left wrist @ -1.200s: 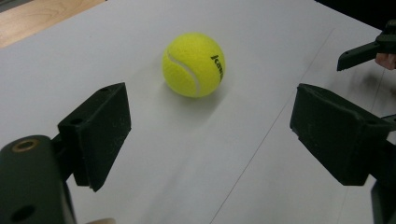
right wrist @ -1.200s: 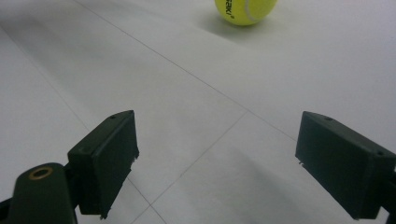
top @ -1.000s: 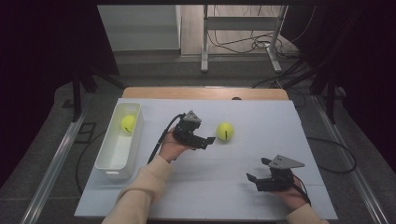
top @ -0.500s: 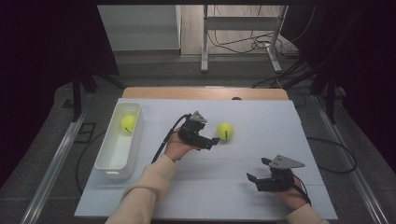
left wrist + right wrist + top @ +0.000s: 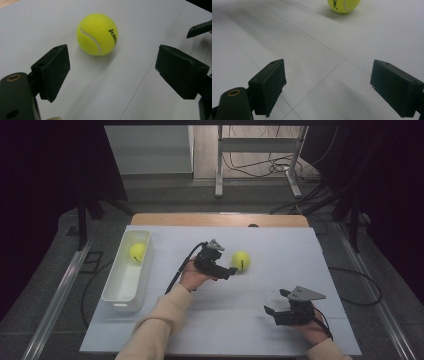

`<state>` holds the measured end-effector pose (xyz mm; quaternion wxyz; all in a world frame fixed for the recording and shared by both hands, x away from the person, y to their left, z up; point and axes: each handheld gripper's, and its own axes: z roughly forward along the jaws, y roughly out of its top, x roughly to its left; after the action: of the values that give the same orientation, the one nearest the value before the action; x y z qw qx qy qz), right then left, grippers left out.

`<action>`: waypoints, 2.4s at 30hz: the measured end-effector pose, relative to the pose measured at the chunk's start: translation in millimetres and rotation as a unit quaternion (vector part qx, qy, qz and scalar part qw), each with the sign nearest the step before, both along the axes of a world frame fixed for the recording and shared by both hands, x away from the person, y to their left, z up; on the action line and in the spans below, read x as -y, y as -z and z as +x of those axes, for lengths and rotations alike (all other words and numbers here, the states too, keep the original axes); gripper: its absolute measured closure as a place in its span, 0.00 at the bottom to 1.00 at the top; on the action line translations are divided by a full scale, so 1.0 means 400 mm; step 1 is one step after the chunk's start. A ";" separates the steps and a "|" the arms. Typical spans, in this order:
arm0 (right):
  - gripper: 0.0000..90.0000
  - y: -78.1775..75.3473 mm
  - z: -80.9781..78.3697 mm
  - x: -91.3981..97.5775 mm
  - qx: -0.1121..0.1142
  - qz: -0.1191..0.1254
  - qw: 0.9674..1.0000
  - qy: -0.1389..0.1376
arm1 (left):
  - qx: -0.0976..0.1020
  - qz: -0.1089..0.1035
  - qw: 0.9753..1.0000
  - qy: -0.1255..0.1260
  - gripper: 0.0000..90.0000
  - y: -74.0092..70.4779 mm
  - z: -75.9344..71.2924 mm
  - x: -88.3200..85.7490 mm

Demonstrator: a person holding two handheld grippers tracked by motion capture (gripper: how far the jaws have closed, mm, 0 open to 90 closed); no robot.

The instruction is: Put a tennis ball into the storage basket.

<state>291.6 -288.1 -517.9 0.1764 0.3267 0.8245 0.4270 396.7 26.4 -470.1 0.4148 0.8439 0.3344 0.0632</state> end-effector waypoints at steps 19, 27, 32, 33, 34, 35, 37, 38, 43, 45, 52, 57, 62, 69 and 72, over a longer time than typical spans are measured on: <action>0.15 0.000 0.001 0.000 0.000 0.003 1.000 -0.001 | -0.008 0.018 1.000 0.012 0.13 0.017 0.023 0.056; 0.15 0.000 0.000 -0.001 -0.001 0.000 1.000 -0.003 | -0.015 0.025 1.000 0.004 0.13 0.030 0.042 0.066; 0.15 0.001 0.000 -0.001 0.000 0.002 1.000 -0.004 | -0.019 0.029 0.999 -0.001 0.13 0.038 0.054 0.069; 0.15 0.001 0.000 -0.001 -0.001 0.000 1.000 -0.003 | -0.019 0.030 0.999 -0.002 0.12 0.041 0.057 0.070; 0.15 0.001 0.000 -0.001 -0.001 0.000 1.000 -0.004 | -0.020 0.031 0.999 -0.003 0.12 0.042 0.060 0.071; 0.15 0.001 0.000 -0.001 -0.001 0.002 1.000 -0.004 | -0.021 0.031 0.999 -0.004 0.12 0.044 0.062 0.072; 0.15 0.001 0.000 -0.001 -0.001 0.002 1.000 -0.004 | -0.024 0.034 0.999 -0.006 0.12 0.047 0.068 0.076; 0.15 0.002 0.000 -0.001 -0.001 0.002 1.000 -0.004 | -0.025 0.034 0.999 -0.006 0.12 0.049 0.071 0.078; 0.15 0.002 0.001 -0.001 -0.002 0.002 1.000 -0.005 | -0.028 0.037 0.999 -0.008 0.12 0.052 0.083 0.084; 0.15 0.002 0.001 -0.001 -0.002 0.003 1.000 -0.005 | -0.028 0.037 0.999 -0.009 0.12 0.053 0.087 0.087; 0.15 0.002 0.000 -0.002 -0.002 0.002 1.000 -0.006 | -0.029 0.040 0.999 -0.011 0.12 0.056 0.095 0.093; 0.15 0.002 0.000 -0.002 -0.003 -0.001 1.000 -0.007 | -0.034 0.048 0.998 -0.009 0.11 0.064 0.105 0.101; 0.15 0.002 0.001 -0.002 -0.003 -0.001 1.000 -0.007 | -0.035 0.051 0.998 -0.011 0.11 0.066 0.114 0.107; 0.15 0.002 0.000 -0.002 -0.003 -0.002 1.000 -0.008 | -0.036 0.052 0.998 -0.011 0.10 0.064 0.120 0.117; 0.15 0.003 0.001 -0.003 -0.002 -0.001 1.000 -0.009 | -0.038 0.054 0.998 -0.013 0.10 0.069 0.125 0.120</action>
<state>291.9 -287.0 -519.0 0.1709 0.3200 0.8284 0.4267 446.5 -21.7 -497.5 0.3545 0.8627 0.3567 0.0541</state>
